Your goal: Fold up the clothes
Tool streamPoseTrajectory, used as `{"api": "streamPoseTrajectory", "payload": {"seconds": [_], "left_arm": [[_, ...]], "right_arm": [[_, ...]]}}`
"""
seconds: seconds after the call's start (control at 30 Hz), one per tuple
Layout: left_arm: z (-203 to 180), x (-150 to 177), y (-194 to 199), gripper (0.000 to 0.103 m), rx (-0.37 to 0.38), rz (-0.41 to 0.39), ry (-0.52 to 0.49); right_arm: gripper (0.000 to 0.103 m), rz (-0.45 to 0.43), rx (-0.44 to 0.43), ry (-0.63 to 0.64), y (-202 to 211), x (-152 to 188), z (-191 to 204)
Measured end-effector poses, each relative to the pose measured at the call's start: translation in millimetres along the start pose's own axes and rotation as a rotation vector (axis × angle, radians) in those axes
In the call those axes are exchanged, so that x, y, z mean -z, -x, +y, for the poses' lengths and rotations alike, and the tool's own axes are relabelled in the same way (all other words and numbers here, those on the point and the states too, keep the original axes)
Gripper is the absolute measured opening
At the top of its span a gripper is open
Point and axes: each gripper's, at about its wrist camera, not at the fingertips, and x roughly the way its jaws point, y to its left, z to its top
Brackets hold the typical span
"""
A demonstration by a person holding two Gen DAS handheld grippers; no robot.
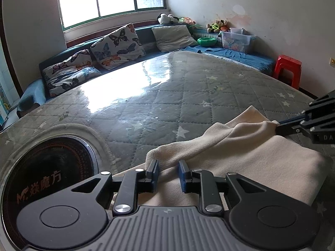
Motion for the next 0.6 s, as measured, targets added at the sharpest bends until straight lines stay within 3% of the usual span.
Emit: {"api": "streamPoseTrajectory", "payload": {"seconds": [0.13,0.23,0.37,0.5,0.6], "left_arm": [[-0.7,0.3,-0.1,0.031,0.004,-0.003,0.003],[-3.6,0.8,-0.1,0.033,-0.002,-0.008,-0.005],[-2.5,0.4,-0.1,0.034,0.003,-0.007,0.004],[-0.8,1.0,1.8,0.037,0.008,-0.012,0.008],[2.0,1.8,9.9,0.048,-0.006,-0.025,0.017]], "right_arm": [[0.009,-0.034,0.002,0.018,11.8,-10.3,3.5],[0.009,-0.043,-0.076,0.036,12.0,-20.8,12.3],[0.009,-0.018,-0.141,0.077,-10.1,-29.3,31.1],[0.008,0.015,-0.129,0.066,-36.3,-31.9,36.4],[0.008,0.015,-0.144,0.004,-40.1,-34.9,28.6]]}}
